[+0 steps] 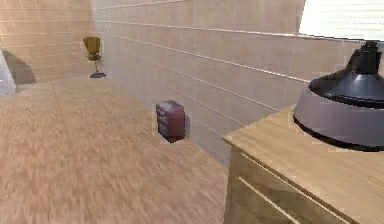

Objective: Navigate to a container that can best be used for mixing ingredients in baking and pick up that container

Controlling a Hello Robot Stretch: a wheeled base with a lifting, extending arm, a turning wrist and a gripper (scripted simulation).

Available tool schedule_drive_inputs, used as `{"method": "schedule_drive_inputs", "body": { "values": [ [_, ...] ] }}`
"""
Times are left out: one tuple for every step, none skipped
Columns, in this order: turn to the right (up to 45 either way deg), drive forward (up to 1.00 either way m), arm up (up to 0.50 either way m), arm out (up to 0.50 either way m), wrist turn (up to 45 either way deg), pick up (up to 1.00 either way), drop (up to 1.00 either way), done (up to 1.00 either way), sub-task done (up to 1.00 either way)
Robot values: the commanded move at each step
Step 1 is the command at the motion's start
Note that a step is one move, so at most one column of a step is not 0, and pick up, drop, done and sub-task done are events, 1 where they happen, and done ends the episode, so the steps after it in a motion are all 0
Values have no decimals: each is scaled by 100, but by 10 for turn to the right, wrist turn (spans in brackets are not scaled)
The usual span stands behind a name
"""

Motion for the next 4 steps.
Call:
{"method": "schedule_drive_inputs", "body": {
  "values": [
    [450,0,0,0,0,0,0,0,0],
    [450,0,0,0,0,0,0,0,0],
    [120,0,0,0,0,0,0,0,0],
    [0,35,0,0,0,0,0,0,0]
  ]
}}
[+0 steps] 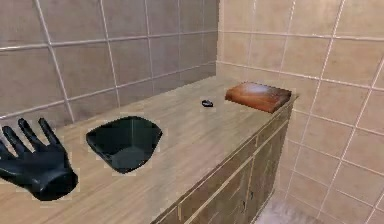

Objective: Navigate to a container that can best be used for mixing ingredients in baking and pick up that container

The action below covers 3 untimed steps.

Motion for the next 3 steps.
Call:
{"method": "schedule_drive_inputs", "body": {
  "values": [
    [-450,0,0,0,0,0,0,0,0],
    [-450,0,0,0,0,0,0,0,0],
    [-180,0,0,0,0,0,0,0,0]
  ]
}}
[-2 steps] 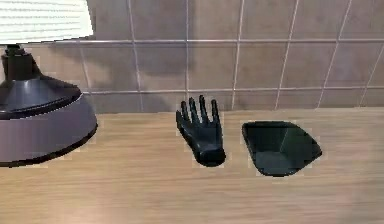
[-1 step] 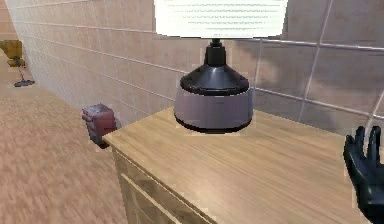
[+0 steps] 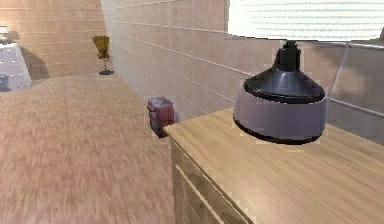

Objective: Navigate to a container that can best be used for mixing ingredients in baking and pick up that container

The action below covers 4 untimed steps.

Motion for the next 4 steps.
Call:
{"method": "schedule_drive_inputs", "body": {
  "values": [
    [0,0,50,0,0,0,0,0,0],
    [0,0,38,0,0,0,0,0,0],
    [0,0,0,20,0,0,0,0,0],
    [0,0,0,0,450,0,0,0,0]
  ]
}}
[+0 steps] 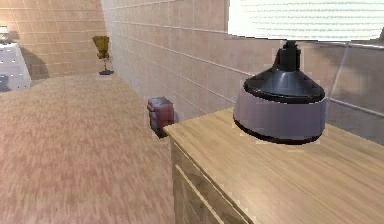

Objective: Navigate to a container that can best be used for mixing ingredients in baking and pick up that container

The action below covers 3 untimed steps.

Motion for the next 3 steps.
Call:
{"method": "schedule_drive_inputs", "body": {
  "values": [
    [0,0,0,0,450,0,0,0,0],
    [0,0,0,0,450,0,0,0,0],
    [0,0,0,0,210,0,0,0,0]
  ]
}}
